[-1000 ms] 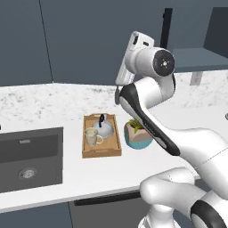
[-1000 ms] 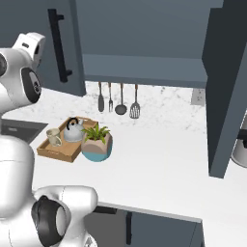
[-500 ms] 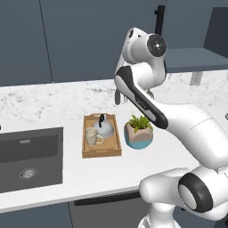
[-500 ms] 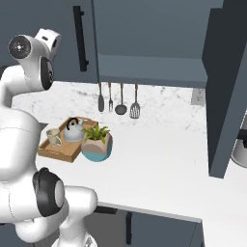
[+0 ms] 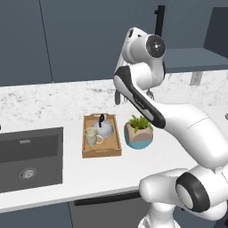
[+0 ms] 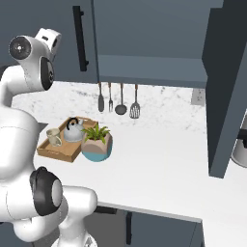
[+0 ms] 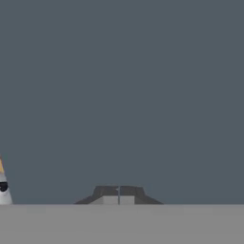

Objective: Pick the kettle from the counter and place it on the tray. Then pick the mug from the cabinet and place it on the tray. Then close the cabinet doors.

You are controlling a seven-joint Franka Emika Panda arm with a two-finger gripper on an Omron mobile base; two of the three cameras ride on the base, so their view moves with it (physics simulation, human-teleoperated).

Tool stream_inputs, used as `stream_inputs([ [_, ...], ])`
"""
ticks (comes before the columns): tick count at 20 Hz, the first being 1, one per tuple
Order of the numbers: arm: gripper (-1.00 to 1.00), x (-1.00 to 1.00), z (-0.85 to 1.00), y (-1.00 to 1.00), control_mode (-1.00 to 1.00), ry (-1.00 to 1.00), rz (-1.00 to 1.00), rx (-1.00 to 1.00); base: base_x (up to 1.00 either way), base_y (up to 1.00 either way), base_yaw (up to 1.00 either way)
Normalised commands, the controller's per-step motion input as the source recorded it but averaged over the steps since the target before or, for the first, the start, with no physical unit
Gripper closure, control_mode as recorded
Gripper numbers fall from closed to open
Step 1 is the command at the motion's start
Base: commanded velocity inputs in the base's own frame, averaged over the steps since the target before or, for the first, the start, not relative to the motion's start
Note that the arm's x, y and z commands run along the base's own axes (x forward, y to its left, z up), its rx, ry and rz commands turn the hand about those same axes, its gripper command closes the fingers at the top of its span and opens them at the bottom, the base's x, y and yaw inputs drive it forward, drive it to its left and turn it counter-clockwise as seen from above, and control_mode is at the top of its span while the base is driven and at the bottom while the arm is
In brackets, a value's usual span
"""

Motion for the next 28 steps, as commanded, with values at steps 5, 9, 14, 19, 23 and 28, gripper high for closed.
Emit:
stream_inputs([
  [5, 1.0, 0.85, -0.65, 0.0, -1.0, 0.0, 0.0, 0.0, 0.0, 0.0, 0.0],
  [9, 1.0, 0.33, -0.48, 0.0, -1.0, -0.09, 0.0, 0.0, 0.0, 0.0, 0.0],
  [14, 1.0, -0.72, -0.01, 0.0, -1.0, -0.02, 0.0, 0.0, 0.0, 0.0, 0.0],
  [19, 1.0, -1.0, 0.04, -0.02, -1.0, 0.0, 0.0, 0.0, 0.0, 0.0, 0.0],
  [23, 1.0, -0.79, 0.06, -0.32, -1.0, 0.11, -0.02, 0.07, 0.0, 0.0, 0.0],
  [28, 1.0, -0.13, 0.0, -0.61, -1.0, 0.03, 0.0, 0.24, 0.0, 0.0, 0.0],
])
